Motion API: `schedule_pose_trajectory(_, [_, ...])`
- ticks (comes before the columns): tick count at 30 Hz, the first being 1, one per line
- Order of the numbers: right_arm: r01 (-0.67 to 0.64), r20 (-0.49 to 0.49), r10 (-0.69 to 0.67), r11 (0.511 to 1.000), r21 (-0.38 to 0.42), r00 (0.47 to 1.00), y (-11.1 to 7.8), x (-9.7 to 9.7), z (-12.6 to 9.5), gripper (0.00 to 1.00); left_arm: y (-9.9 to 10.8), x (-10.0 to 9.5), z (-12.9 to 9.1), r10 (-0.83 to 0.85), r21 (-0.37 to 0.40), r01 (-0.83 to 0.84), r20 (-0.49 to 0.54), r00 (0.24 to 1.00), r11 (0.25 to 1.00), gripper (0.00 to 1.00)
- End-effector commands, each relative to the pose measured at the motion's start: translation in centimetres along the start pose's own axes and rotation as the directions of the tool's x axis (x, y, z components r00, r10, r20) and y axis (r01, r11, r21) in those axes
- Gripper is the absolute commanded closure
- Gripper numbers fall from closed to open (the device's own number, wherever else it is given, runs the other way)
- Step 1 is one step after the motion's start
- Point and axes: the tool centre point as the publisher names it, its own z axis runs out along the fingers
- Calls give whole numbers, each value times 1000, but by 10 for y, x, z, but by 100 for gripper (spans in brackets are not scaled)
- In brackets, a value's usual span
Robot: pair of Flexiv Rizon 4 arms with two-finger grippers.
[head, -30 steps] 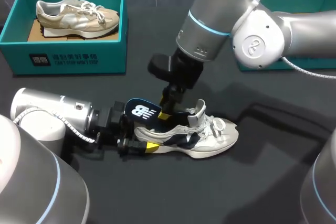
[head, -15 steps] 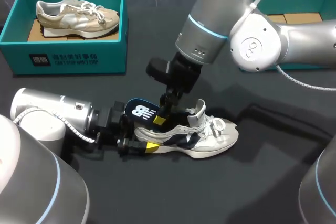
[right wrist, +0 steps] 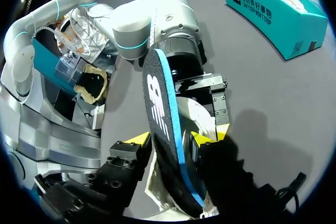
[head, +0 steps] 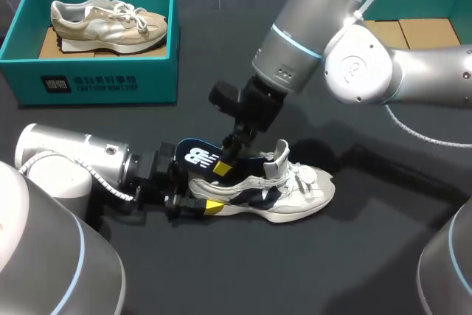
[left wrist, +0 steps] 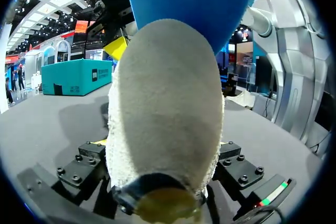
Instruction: Take the shoe out of the shoebox, open the shoe tongue, remove and reinsert the insole, then place the shoe into the shoebox
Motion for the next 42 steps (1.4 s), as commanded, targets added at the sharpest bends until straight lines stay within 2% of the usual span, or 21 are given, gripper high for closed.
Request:
schedule_pose_trajectory(1, [1,-2,-1,1000,-21,1000,0,-2,7,56,1,1,1,0,0,0,2,1000,1000,100])
schedule_pose_trajectory(5, [-4,1,4,1000,-30,1000,-1,-2,9,61,1,1,1,0,0,0,2,1000,1000,100])
schedule_pose_trajectory(7, [-6,4,6,999,-34,1000,-2,-1,9,68,1,1,1,0,0,0,2,1000,1000,100])
schedule_pose_trajectory(9, [-4,13,5,999,-38,1000,-2,0,8,79,1,1,1,0,0,0,2,1000,1000,100])
schedule_pose_trajectory(10, [-2,15,3,999,-40,1000,-2,1,8,92,1,1,1,0,0,0,2,1000,1000,100])
schedule_pose_trajectory(11, [0,18,1,999,-41,1000,-1,1,7,100,1,1,1,0,0,0,2,1000,1000,100])
schedule_pose_trajectory(21, [66,66,-64,997,-34,996,10,9,-2,100,1,1,1,0,0,0,2,1000,1000,100])
schedule_pose_trajectory(26, [205,121,-193,974,-97,974,26,18,-12,100,1,1,1,0,0,0,2,1000,1000,100])
schedule_pose_trajectory(40, [205,121,-193,974,-97,974,26,18,-12,100,1,1,1,0,0,0,2,1000,1000,100])
schedule_pose_trajectory(42, [223,123,-207,965,-139,971,35,21,-18,100,1,1,1,0,0,0,2,1000,1000,100])
